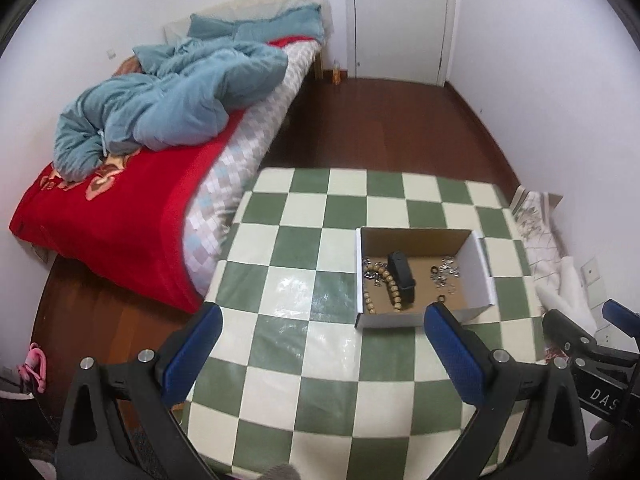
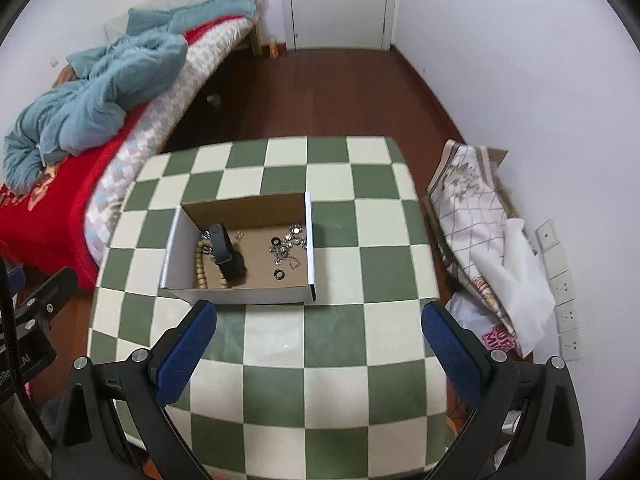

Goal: Organize jewelry

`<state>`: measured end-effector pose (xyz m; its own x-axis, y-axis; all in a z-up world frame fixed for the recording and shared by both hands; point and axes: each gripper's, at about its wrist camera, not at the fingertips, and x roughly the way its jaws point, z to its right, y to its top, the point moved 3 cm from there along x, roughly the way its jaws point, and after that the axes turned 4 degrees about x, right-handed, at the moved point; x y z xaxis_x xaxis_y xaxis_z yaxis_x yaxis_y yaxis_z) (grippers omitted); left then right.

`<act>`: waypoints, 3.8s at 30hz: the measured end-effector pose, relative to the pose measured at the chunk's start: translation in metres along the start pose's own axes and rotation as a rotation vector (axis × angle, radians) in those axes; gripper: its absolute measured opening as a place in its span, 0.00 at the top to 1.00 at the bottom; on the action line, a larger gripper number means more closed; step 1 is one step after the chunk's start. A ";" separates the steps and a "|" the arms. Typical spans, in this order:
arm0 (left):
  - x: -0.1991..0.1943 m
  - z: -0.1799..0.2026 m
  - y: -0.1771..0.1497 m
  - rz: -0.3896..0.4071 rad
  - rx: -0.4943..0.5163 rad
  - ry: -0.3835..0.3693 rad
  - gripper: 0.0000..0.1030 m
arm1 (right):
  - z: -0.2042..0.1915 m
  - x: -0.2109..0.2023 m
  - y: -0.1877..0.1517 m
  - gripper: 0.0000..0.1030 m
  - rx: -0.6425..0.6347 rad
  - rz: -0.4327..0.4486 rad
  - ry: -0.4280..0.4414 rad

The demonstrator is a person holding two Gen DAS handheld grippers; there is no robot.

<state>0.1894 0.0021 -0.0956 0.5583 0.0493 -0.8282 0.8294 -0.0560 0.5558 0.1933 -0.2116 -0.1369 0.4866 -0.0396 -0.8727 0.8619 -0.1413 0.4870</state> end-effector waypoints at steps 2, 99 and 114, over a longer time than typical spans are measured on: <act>-0.021 -0.002 -0.004 0.029 -0.006 -0.004 0.00 | 0.001 -0.022 -0.004 0.00 0.003 0.029 0.009; -0.101 0.004 0.017 0.057 -0.007 -0.033 0.00 | 0.010 -0.134 0.014 0.00 -0.020 0.134 -0.033; -0.105 0.008 0.011 0.072 -0.002 -0.024 0.00 | 0.013 -0.138 0.017 0.00 -0.019 0.137 -0.024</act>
<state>0.1401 -0.0116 -0.0032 0.6159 0.0216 -0.7875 0.7872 -0.0566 0.6141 0.1389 -0.2209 -0.0093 0.5963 -0.0807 -0.7987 0.7905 -0.1142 0.6018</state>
